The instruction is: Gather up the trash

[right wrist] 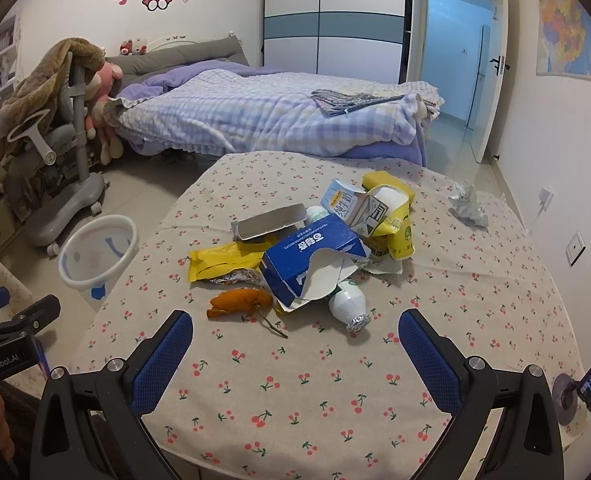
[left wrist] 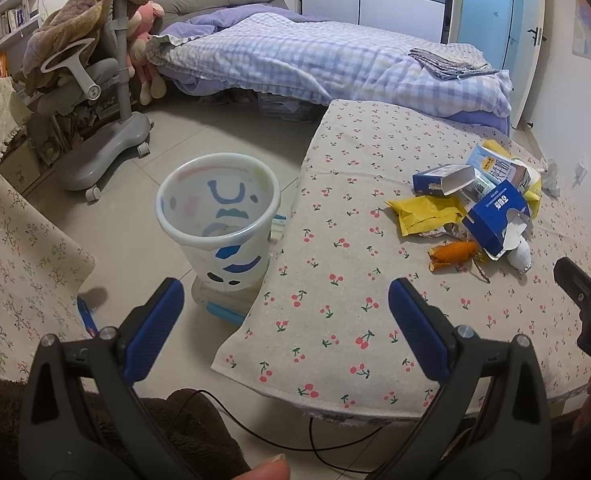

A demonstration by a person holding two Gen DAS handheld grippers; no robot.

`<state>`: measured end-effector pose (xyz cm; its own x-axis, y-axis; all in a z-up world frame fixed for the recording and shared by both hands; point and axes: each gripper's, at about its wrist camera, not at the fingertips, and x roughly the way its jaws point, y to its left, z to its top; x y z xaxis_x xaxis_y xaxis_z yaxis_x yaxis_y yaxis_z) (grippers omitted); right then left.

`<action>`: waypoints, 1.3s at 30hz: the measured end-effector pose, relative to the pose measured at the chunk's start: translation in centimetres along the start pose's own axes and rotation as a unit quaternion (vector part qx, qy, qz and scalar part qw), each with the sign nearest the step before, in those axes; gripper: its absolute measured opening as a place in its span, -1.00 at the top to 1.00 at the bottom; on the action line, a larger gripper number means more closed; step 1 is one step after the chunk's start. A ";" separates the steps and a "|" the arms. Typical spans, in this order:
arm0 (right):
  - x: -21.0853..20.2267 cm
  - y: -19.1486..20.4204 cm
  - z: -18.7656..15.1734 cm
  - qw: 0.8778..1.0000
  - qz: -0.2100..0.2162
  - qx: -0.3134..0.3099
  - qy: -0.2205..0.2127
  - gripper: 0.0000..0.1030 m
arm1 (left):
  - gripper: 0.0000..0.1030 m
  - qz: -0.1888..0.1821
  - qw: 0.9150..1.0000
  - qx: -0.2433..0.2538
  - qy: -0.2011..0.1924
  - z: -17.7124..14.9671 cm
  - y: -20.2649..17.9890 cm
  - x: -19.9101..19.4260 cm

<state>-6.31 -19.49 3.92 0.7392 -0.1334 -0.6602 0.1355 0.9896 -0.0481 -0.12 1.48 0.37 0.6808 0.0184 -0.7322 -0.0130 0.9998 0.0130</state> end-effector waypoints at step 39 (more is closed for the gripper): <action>-0.1 0.7 -0.2 1.000 0.003 -0.004 0.004 -1.00 | -0.97 -0.002 1.000 0.000 -0.003 0.1 0.0 0.0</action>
<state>-6.40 -18.79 3.76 0.7350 -0.1268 -0.6661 0.1253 0.9908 -0.0503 -0.08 1.46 0.47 0.6858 0.0148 -0.7276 -0.0103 0.9999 0.0107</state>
